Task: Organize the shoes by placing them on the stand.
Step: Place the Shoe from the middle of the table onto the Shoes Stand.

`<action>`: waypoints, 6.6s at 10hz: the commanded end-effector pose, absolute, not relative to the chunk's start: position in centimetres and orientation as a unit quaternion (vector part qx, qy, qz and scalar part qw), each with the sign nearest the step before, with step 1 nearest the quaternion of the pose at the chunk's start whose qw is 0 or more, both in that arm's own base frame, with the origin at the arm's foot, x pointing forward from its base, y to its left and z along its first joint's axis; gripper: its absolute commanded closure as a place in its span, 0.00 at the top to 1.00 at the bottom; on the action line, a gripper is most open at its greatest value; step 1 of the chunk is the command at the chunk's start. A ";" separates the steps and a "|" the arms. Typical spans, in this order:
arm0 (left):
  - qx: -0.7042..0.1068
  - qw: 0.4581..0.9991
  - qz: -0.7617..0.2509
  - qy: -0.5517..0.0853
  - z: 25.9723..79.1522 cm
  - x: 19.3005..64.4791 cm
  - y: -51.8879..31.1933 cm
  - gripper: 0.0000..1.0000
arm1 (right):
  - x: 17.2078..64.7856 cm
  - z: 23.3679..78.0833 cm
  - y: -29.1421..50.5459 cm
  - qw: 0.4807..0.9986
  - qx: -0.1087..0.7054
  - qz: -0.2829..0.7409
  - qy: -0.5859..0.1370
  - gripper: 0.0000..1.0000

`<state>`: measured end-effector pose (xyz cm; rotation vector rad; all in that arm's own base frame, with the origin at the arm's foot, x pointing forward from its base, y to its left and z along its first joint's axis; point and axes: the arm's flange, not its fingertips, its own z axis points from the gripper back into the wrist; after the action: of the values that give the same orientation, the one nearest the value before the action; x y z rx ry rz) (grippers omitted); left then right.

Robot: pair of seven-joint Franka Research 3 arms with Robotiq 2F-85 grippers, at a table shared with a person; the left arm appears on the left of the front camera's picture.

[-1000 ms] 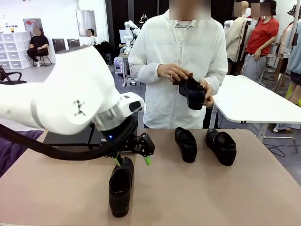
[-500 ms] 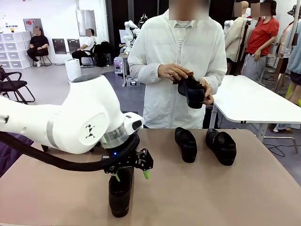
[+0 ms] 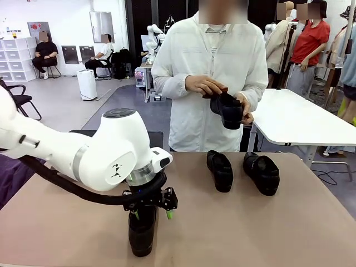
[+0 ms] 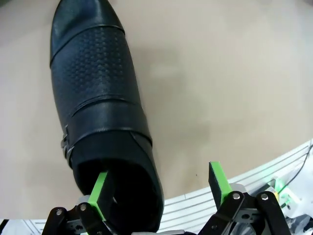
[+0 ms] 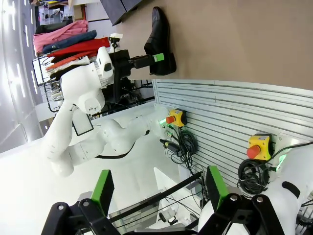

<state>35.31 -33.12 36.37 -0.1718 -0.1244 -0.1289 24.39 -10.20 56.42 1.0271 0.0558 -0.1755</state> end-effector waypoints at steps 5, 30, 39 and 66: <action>-0.079 0.995 -0.031 -0.044 36.0 36.5 -34.2 0.00 | 24.2 56.5 -10.5 0.869 0.488 -0.074 0.026 1.00; 0.067 0.988 -0.054 -0.125 51.0 25.6 -10.1 0.00 | 24.2 56.5 -10.5 0.869 0.488 -0.074 0.026 1.00; 0.088 0.967 -0.075 -0.229 53.1 51.0 0.9 0.00 | 24.2 56.5 -10.5 0.869 0.488 -0.074 0.026 1.00; -0.162 0.947 -0.210 -0.179 58.7 32.6 1.4 1.00 | 24.2 56.5 -10.5 0.869 0.488 -0.074 0.026 1.00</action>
<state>36.10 -2.02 60.08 -0.2307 -0.3890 -0.4828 24.45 -10.24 56.32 1.0281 0.0594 -0.1777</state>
